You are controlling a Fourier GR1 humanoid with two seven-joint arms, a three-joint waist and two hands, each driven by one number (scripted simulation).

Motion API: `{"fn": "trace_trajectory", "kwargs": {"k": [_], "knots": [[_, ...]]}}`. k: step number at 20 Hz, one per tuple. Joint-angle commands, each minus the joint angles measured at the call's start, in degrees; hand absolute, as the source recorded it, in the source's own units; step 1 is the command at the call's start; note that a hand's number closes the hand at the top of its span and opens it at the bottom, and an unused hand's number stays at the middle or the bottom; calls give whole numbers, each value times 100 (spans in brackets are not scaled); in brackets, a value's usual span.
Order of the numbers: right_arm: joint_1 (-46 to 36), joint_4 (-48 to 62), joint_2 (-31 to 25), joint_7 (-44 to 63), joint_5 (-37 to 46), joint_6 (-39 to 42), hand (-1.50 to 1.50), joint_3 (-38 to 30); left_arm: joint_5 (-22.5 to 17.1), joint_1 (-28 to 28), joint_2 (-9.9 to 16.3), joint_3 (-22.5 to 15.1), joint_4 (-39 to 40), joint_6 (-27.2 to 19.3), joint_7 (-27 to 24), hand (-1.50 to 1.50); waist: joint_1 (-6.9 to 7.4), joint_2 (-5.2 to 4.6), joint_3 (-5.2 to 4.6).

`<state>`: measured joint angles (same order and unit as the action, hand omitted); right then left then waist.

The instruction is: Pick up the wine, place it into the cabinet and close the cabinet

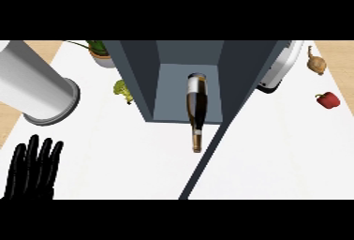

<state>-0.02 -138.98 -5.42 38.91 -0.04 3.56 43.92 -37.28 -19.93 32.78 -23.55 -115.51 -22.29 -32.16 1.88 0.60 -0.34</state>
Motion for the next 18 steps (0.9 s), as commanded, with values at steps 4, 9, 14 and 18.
{"fn": "trace_trajectory", "kwargs": {"k": [4, 9, 14, 18], "knots": [[-1587, 512, 525, 250, 86, -1482, 150, 965, -600, -566, 520, 805, -216, 737, -68, -150, 94, -16, 0], [-2833, 1482, 514, -65, -258, -2187, 150, 553, -762, -676, 665, 1044, -285, 1134, -112, -150, 213, -54, 4], [-4255, 2476, 527, 248, -962, -2637, 150, -76, -1224, -738, 919, 1643, -116, 1702, -78, -150, 266, -69, 4], [-5408, 3535, 536, 77, -1539, -2840, 150, -437, -1565, -793, 1186, 2066, -255, 1927, 155, -150, 376, -79, 12]]}}
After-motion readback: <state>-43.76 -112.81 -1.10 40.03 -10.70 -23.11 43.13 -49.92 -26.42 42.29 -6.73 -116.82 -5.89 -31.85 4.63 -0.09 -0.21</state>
